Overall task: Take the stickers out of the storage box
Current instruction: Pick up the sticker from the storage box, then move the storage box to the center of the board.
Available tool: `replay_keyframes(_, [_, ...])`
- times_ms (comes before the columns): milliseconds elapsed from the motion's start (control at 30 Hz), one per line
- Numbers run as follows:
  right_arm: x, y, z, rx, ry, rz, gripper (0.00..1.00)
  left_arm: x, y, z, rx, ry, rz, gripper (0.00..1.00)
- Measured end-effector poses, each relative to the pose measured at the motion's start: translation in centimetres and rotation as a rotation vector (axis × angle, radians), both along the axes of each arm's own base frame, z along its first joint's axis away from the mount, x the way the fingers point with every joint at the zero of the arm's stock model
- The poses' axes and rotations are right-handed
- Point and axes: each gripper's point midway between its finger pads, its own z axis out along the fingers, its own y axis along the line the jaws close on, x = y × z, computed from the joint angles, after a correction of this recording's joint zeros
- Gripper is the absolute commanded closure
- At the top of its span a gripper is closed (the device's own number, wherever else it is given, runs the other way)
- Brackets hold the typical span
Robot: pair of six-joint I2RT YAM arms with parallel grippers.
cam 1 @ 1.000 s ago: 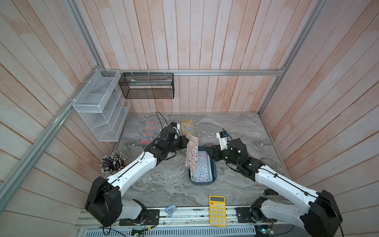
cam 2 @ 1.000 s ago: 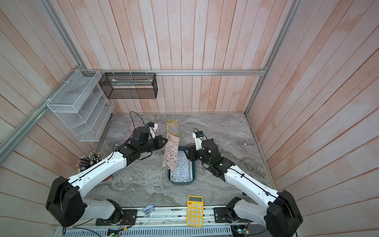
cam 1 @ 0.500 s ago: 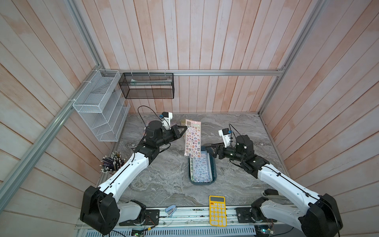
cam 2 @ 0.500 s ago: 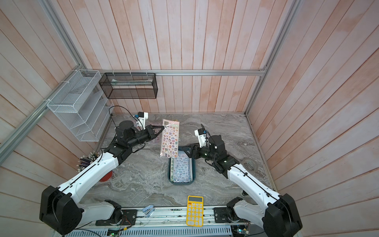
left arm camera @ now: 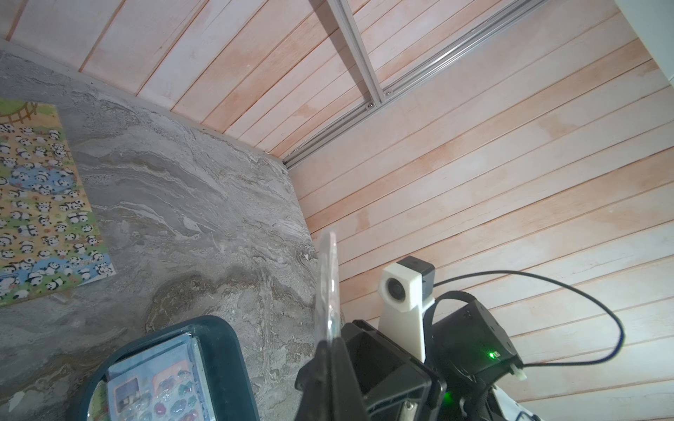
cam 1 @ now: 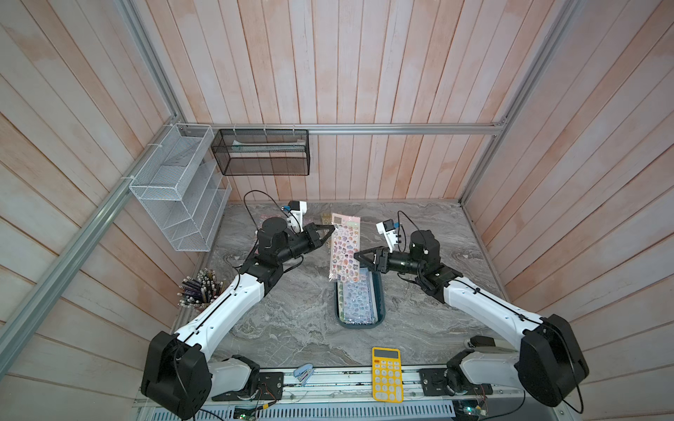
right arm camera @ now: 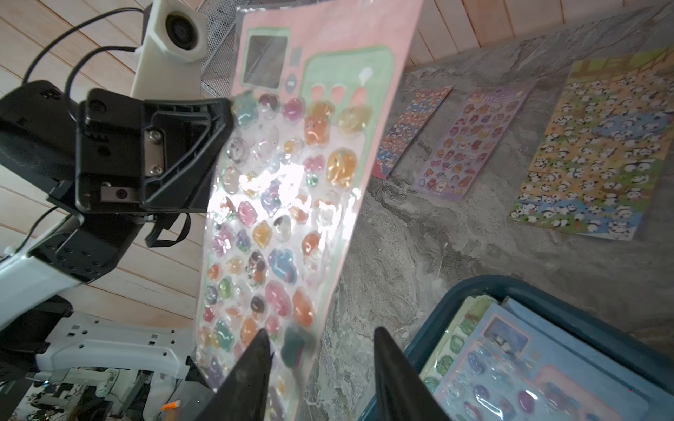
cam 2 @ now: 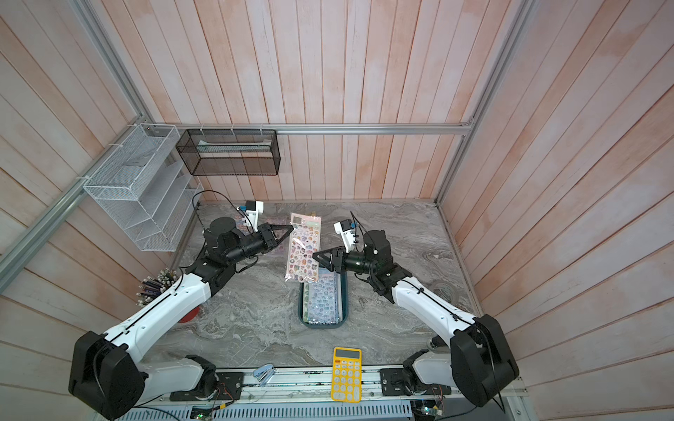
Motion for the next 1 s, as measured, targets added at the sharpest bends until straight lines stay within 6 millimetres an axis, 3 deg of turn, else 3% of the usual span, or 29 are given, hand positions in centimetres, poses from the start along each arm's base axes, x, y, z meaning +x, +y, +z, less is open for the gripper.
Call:
replay_keyframes(100, [-0.1, 0.3, 0.5, 0.016, -0.006, 0.015, 0.91, 0.0, 0.0, 0.1, -0.001, -0.004, 0.0, 1.0])
replay_keyframes(167, [-0.1, 0.5, 0.8, 0.024, -0.007, 0.022, 1.0, 0.0, 0.0, 0.1, -0.002, -0.006, 0.001, 1.0])
replay_keyframes(333, [-0.1, 0.6, 0.9, 0.021, -0.007, 0.032, 1.0, 0.1, 0.0, 0.1, -0.003, -0.01, 0.005, 0.97])
replay_keyframes(433, [0.0, 0.6, 1.0, 0.002, -0.011, 0.029, 1.0, 0.2, 0.1, -0.1, 0.005, -0.013, 0.011, 0.64])
replay_keyframes(533, [0.8, 0.6, 1.9, -0.041, -0.037, 0.012, 1.0, 0.3, 0.3, -0.7, 0.026, -0.006, 0.022, 0.49])
replay_keyframes(667, [2.6, 0.3, 3.4, -0.112, -0.088, -0.035, 1.0, 0.5, 0.8, -1.7, 0.074, 0.009, 0.055, 0.42])
replay_keyframes(767, [4.5, -0.4, 3.4, -0.194, -0.106, -0.086, 1.0, 0.5, 1.5, -2.5, 0.124, 0.017, 0.093, 0.4])
replay_keyframes(1000, [9.2, -2.5, 0.0, -0.435, -0.068, -0.207, 1.0, -0.5, 1.2, -6.2, 0.311, 0.048, 0.133, 0.4])
